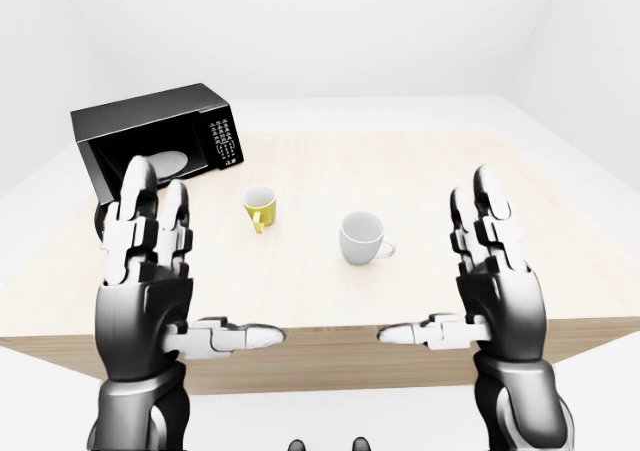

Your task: Close the microwave.

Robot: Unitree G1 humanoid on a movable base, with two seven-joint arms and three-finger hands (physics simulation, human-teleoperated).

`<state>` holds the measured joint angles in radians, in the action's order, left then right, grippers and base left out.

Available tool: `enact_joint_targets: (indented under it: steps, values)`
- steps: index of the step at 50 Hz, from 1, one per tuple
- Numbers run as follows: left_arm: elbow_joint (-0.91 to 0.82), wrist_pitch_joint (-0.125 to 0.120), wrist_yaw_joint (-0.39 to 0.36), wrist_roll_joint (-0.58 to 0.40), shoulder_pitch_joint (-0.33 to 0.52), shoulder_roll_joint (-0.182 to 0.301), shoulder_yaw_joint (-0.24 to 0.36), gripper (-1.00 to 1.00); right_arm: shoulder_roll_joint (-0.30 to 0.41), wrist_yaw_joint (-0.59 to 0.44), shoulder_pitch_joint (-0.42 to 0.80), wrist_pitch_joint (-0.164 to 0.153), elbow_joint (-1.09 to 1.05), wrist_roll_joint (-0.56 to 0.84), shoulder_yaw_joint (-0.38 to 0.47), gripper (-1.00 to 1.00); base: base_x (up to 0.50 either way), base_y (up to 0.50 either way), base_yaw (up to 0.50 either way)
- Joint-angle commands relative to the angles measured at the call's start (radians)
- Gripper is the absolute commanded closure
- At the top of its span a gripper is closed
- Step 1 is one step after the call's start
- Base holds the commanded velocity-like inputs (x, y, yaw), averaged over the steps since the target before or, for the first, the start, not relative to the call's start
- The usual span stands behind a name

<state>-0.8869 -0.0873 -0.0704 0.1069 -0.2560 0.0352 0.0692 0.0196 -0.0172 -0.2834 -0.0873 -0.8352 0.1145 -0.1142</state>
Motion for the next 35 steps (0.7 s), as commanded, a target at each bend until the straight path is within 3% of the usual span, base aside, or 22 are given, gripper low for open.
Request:
enact_joint_targets:
  steps: [1, 5, 6, 9, 10, 12, 22, 35]
  values:
    - [-0.160, 0.000, 0.186, 0.208, -0.119, 0.220, 0.003, -1.00, -0.027, -0.037, -0.135, 0.000, -0.212, 0.061, -0.045, -1.00, 0.00, 0.00, 0.00]
    - [-0.160, 0.000, 0.363, 0.331, -0.176, 0.437, -0.013, -1.00, -0.092, -0.098, -0.169, 0.000, -0.212, 0.101, -0.037, -1.00, 0.00, 0.00, 0.00]
    - [-0.160, 0.022, 0.396, 0.357, -0.203, 0.492, -0.007, -1.00, -0.111, -0.114, -0.188, 0.000, -0.212, 0.116, -0.038, -1.00, 0.00, 0.00, 0.00]
    - [-0.160, 0.128, 0.485, 0.426, -0.249, 0.618, 0.011, -1.00, -0.182, -0.177, -0.227, 0.000, -0.212, 0.162, -0.039, -1.00, 0.00, 0.00, 0.00]
    - [-0.160, 0.147, 0.504, 0.432, -0.256, 0.642, 0.008, -1.00, -0.202, -0.198, -0.222, 0.000, -0.212, 0.171, -0.036, -1.00, 0.00, 0.00, 0.00]
    - [-0.160, 0.175, 0.510, 0.410, -0.273, 0.645, -0.009, -1.00, -0.229, -0.224, -0.209, 0.000, -0.212, 0.195, -0.033, -1.00, 0.00, 0.00, 0.00]
    - [-0.160, 0.175, 0.494, 0.387, -0.282, 0.632, -0.023, -1.00, -0.263, -0.260, -0.211, 0.000, -0.212, 0.219, -0.039, -1.00, 0.00, 0.00, 0.00]
    - [-0.160, 0.175, 0.515, 0.408, -0.302, 0.672, -0.032, -1.00, -0.265, -0.260, -0.222, 0.000, -0.212, 0.213, -0.044, -1.00, 0.00, 0.00, 0.00]
